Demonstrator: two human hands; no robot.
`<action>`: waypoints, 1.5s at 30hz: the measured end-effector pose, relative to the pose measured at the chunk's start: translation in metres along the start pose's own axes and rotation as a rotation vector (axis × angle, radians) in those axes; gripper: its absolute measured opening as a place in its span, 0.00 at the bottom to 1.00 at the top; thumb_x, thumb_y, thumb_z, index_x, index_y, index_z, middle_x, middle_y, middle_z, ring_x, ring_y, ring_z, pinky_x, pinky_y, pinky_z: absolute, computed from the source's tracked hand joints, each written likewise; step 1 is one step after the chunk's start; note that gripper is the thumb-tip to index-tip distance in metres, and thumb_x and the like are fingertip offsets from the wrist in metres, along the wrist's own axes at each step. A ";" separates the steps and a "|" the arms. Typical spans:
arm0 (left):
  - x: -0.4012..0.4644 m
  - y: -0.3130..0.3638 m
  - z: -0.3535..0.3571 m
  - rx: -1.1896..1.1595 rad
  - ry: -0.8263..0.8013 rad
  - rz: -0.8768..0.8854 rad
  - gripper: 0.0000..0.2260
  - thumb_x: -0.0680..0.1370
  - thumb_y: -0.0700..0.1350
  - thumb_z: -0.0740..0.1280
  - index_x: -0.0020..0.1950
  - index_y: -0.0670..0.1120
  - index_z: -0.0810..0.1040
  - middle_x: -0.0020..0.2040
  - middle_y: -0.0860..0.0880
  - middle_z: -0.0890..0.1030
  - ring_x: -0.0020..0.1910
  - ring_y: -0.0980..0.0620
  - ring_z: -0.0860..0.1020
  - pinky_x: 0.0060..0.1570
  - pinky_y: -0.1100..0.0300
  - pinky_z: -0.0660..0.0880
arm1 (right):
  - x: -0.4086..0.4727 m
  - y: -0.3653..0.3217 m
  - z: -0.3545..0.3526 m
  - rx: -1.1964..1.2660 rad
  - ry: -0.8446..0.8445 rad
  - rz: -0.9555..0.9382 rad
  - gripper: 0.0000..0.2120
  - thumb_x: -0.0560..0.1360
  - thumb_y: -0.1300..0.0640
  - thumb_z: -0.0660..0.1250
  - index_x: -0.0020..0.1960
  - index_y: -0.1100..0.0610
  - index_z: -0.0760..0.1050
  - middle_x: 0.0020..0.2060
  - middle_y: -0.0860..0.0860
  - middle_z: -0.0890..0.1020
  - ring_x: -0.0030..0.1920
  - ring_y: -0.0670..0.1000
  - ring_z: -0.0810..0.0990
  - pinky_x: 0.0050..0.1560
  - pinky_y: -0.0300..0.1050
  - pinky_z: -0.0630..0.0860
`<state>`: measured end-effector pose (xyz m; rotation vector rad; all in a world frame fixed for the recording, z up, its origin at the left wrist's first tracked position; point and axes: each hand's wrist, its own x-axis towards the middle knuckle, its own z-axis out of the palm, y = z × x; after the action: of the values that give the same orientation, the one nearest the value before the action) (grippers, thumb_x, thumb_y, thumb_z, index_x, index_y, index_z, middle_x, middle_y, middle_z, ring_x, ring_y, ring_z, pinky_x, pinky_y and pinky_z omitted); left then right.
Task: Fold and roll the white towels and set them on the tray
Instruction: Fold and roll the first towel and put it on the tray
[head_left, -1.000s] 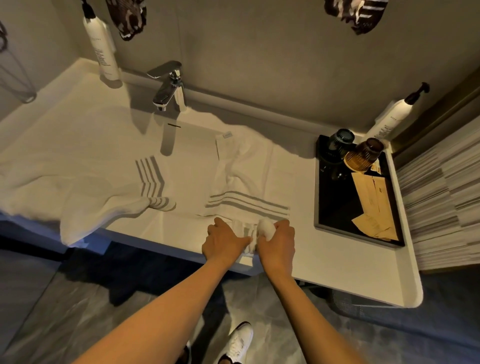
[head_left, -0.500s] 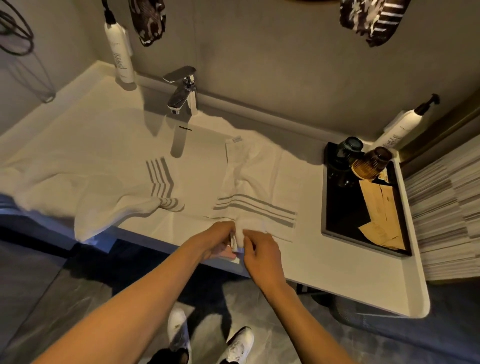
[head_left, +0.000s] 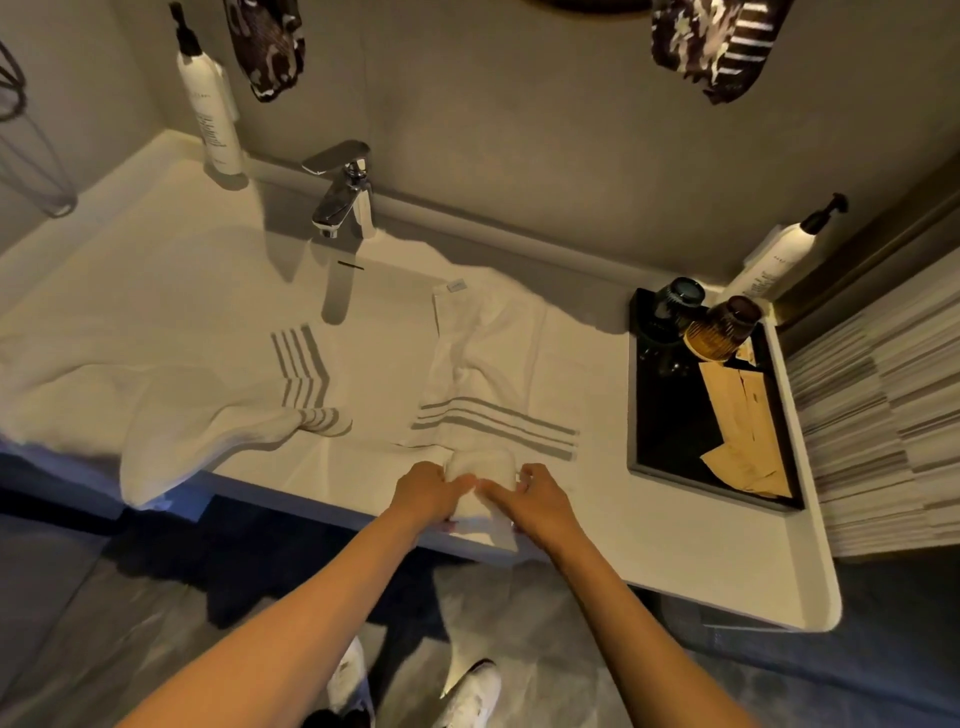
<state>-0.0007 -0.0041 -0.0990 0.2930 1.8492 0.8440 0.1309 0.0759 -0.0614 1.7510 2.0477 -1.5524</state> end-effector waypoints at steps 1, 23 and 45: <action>-0.002 0.000 0.000 0.042 -0.003 0.018 0.22 0.77 0.54 0.71 0.59 0.37 0.77 0.56 0.40 0.82 0.53 0.41 0.81 0.50 0.47 0.82 | 0.002 0.001 0.007 0.038 -0.053 0.046 0.31 0.71 0.45 0.74 0.66 0.62 0.72 0.58 0.54 0.80 0.48 0.52 0.81 0.38 0.36 0.76; -0.057 0.056 -0.029 0.023 0.012 0.625 0.07 0.72 0.49 0.76 0.44 0.60 0.82 0.39 0.63 0.85 0.43 0.62 0.83 0.47 0.61 0.80 | -0.036 -0.020 -0.032 0.601 0.058 -0.288 0.10 0.74 0.56 0.72 0.54 0.54 0.80 0.48 0.52 0.86 0.50 0.50 0.85 0.47 0.41 0.82; 0.056 0.226 0.195 0.684 -0.174 0.774 0.23 0.68 0.49 0.75 0.58 0.50 0.70 0.54 0.49 0.80 0.50 0.50 0.79 0.42 0.57 0.75 | 0.125 0.054 -0.282 0.121 0.044 -0.417 0.25 0.68 0.72 0.73 0.55 0.45 0.76 0.51 0.44 0.82 0.54 0.40 0.79 0.51 0.34 0.76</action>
<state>0.1071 0.2714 -0.0300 1.5307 1.8034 0.6087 0.2790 0.3502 -0.0278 1.4656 2.5146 -1.7845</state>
